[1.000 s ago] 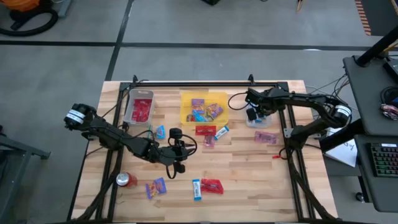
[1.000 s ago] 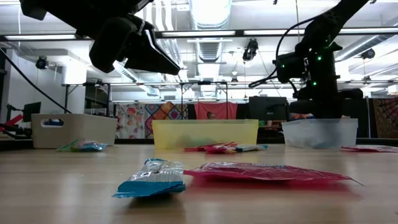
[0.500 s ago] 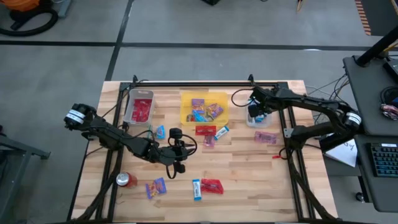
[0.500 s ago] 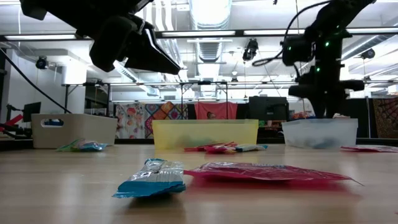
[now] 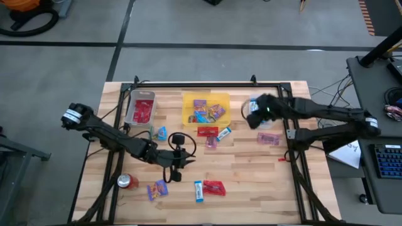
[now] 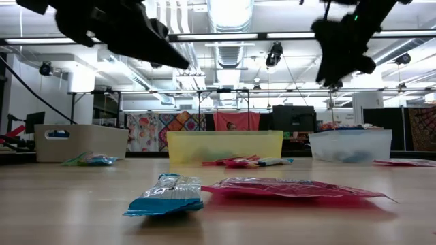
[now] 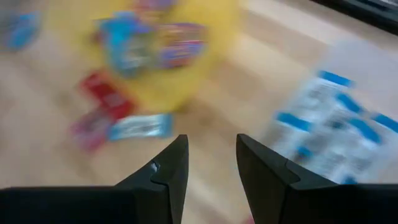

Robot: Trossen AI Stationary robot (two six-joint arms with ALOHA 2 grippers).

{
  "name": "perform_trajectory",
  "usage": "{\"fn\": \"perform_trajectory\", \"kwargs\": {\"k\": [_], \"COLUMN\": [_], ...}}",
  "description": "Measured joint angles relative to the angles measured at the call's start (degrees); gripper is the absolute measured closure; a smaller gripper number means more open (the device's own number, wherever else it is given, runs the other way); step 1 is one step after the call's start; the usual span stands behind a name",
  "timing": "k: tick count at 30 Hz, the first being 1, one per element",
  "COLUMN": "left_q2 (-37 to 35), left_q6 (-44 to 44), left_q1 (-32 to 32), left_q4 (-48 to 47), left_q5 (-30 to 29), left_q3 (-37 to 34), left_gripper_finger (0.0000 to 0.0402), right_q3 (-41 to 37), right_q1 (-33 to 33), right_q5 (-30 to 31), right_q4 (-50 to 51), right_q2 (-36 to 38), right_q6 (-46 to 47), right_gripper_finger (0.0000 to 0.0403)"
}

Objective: Sort candy
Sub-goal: Put the red gummy into the gray bin

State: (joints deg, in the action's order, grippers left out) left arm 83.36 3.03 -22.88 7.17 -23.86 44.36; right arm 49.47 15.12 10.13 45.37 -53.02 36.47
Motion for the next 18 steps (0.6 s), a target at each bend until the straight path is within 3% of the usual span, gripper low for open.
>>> {"fn": "perform_trajectory", "kwargs": {"k": [6,12,15,18], "left_q2": [-3.71,-4.87,-3.75,-3.03], "left_q6": [-13.17,-28.61,-29.97,-27.22], "left_q1": [-0.21,-0.17,-0.73,-1.59], "left_q4": [-11.6,-40.28,-47.29,-46.46], "left_q5": [0.09,0.51,2.49,4.02], "left_q3": [0.0,6.68,9.72,10.45], "left_gripper_finger": [0.0347,0.0347,0.0347,0.0347], "right_q3": [-0.04,-0.09,-0.09,-0.09], "right_q1": [-17.11,-28.52,-32.52,-35.65], "right_q5": [3.38,5.37,4.99,4.9], "right_q4": [-8.12,-16.77,-19.14,-20.76], "right_q2": [-0.18,-3.72,-6.34,-9.81], "right_q6": [1.59,-0.36,-2.97,-4.44], "right_gripper_finger": [0.0275,0.028,0.0278,0.0275]}}
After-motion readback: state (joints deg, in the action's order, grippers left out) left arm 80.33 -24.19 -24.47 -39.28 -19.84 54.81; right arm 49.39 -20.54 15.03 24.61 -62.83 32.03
